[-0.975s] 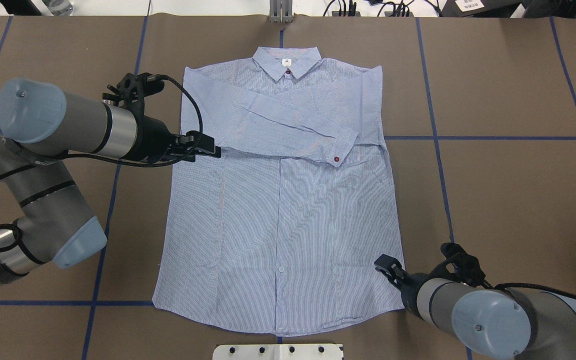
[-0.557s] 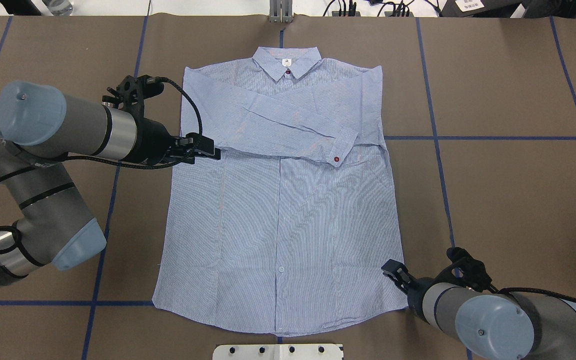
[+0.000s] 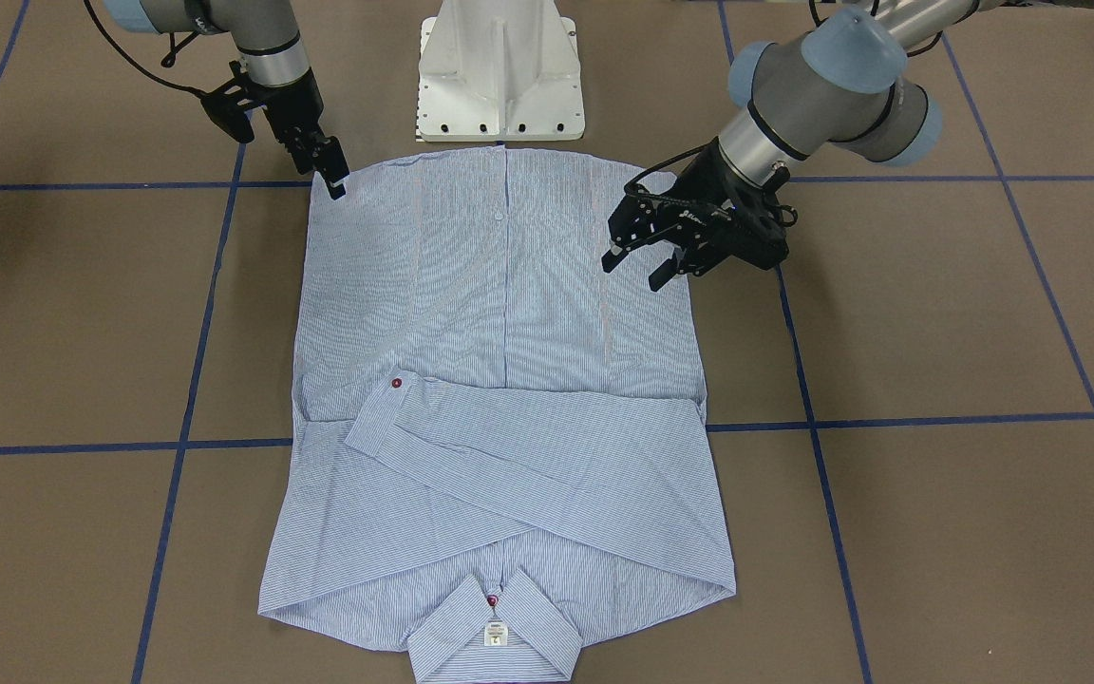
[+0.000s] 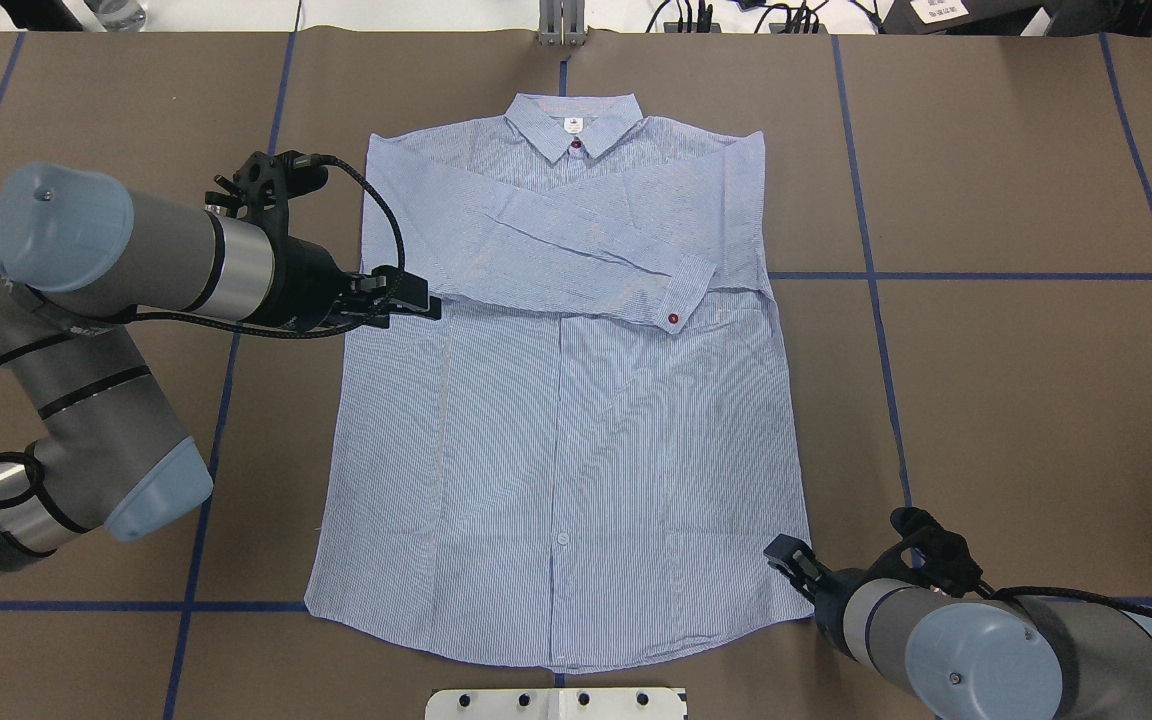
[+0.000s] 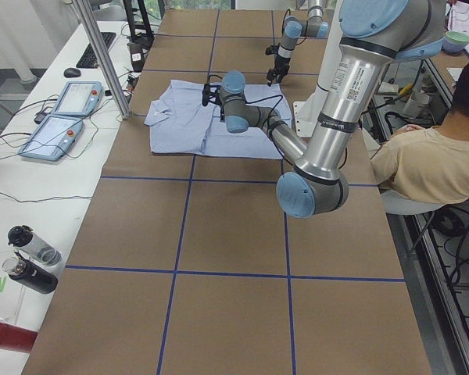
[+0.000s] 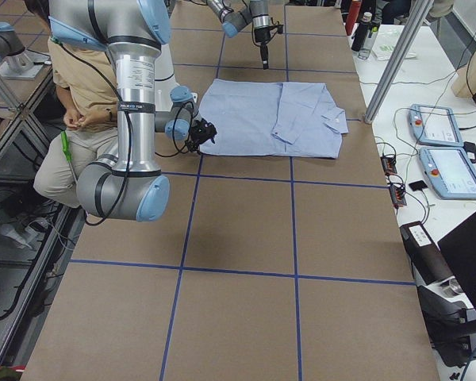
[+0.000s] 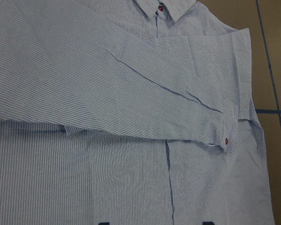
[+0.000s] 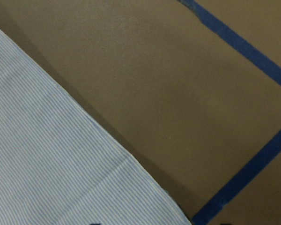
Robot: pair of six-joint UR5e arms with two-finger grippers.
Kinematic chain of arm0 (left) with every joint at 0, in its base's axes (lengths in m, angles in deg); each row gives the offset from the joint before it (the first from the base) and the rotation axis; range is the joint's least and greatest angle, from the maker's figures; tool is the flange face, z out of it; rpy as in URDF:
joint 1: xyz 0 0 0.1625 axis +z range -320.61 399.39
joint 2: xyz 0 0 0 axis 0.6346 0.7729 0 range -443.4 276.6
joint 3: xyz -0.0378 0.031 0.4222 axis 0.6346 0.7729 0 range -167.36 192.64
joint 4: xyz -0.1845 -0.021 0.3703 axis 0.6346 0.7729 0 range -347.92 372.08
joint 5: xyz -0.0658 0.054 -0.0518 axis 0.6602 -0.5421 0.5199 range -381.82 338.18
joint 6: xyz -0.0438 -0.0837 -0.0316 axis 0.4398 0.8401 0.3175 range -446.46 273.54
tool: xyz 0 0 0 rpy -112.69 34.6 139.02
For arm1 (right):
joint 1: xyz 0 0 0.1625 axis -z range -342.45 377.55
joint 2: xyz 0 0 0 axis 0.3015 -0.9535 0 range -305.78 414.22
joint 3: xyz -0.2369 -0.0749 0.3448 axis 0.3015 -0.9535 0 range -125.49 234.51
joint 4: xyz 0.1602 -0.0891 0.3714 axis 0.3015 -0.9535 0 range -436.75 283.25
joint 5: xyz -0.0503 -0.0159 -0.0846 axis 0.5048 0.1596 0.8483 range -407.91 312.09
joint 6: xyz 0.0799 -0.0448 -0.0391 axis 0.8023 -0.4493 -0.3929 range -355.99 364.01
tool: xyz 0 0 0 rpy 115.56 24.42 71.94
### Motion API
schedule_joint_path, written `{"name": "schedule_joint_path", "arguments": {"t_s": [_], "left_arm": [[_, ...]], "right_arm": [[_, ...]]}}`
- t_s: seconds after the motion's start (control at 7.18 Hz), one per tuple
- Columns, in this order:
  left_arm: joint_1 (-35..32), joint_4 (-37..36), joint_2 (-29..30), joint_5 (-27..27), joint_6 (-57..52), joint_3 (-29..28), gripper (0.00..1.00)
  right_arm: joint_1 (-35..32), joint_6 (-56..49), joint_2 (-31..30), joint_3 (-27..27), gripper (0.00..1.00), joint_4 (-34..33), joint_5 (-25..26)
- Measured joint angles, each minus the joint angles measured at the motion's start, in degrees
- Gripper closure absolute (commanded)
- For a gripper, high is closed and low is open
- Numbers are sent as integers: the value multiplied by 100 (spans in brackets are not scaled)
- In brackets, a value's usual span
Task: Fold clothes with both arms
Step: 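Release the sleeve and move both grippers to the shirt hem corners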
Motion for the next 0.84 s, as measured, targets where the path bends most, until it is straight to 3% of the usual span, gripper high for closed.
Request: {"name": "schedule_joint_path", "arguments": {"t_s": [0.14, 0.28, 0.42, 0.56, 0.7, 0.84], "left_arm": [[0, 0, 0, 0, -2, -2, 27], [0, 0, 0, 0, -2, -3, 27], [0, 0, 0, -3, 1, -2, 27], [0, 0, 0, -6, 3, 1, 27], [3, 0, 0, -8, 4, 2, 27], [9, 0, 0, -11, 6, -5, 27]], "right_arm": [[46, 0, 0, 2, 28, -3, 1], [69, 0, 0, 2, 44, -4, 4], [74, 2, 0, 5, 62, -5, 6], [74, 6, -3, 8, 88, -5, 7], [73, 7, -17, 23, 100, -15, 7], [71, 8, -45, 66, 100, -34, 7]]}}
